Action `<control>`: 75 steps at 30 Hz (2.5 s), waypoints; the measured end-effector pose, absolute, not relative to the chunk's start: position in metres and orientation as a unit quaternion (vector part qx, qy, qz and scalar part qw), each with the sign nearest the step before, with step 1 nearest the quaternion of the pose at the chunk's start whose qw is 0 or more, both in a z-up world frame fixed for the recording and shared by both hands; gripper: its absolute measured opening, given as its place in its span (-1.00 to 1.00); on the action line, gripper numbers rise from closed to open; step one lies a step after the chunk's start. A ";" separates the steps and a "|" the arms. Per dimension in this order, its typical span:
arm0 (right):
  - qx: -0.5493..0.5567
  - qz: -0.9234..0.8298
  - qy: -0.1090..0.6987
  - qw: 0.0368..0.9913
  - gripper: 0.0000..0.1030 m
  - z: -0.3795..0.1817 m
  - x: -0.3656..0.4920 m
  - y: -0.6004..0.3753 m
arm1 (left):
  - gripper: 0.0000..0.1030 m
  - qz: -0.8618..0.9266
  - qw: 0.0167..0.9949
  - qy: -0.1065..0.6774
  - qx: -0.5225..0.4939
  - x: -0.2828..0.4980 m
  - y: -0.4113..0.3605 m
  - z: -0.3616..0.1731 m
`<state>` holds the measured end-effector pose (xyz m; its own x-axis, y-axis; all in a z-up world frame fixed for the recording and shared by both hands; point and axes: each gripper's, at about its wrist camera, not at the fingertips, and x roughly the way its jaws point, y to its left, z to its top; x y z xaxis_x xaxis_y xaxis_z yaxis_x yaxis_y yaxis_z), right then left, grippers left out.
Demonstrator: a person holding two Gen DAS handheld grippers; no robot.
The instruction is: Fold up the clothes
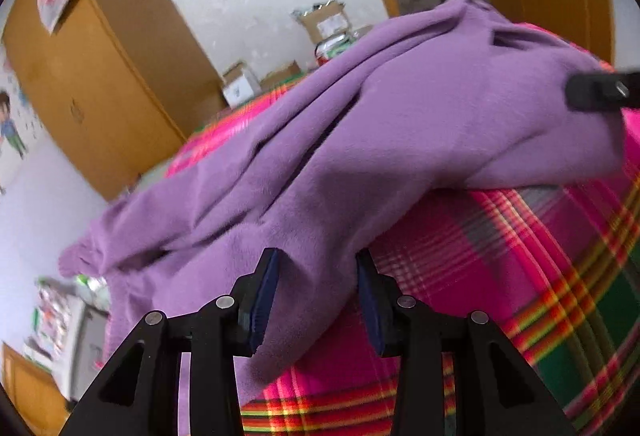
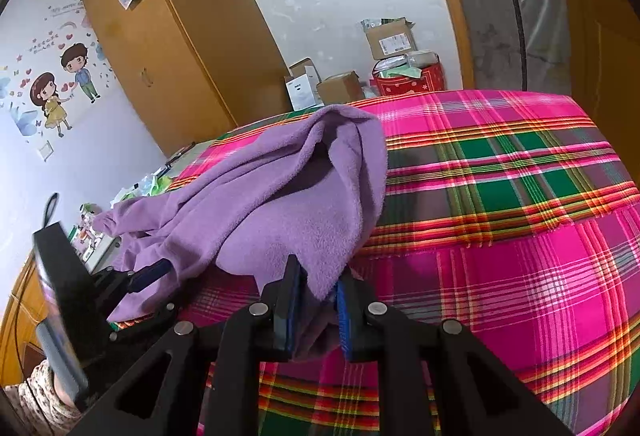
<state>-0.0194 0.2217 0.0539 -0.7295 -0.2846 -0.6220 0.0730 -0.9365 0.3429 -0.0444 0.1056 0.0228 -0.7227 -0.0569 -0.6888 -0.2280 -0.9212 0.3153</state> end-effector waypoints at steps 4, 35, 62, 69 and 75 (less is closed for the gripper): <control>0.354 -0.919 -0.141 0.098 -0.68 0.054 -0.019 0.221 | -0.84 0.915 0.056 0.149 -0.371 -0.047 0.089 0.029; 0.294 -0.953 -0.041 -0.057 -0.86 0.130 0.022 0.274 | -0.88 0.937 0.107 0.044 -0.329 -0.002 0.049 0.090; 0.339 -0.923 0.059 -0.173 -0.89 0.110 0.040 0.305 | -0.88 0.920 0.173 0.066 -0.346 0.042 0.055 0.071; 0.366 -0.911 0.089 -0.168 -0.82 0.105 0.047 0.300 | -0.81 0.910 0.201 0.073 -0.356 0.052 0.042 0.064; 0.388 -0.899 0.117 -0.166 -0.72 0.107 0.062 0.288 | -0.77 0.913 0.186 0.082 -0.354 0.054 0.021 0.069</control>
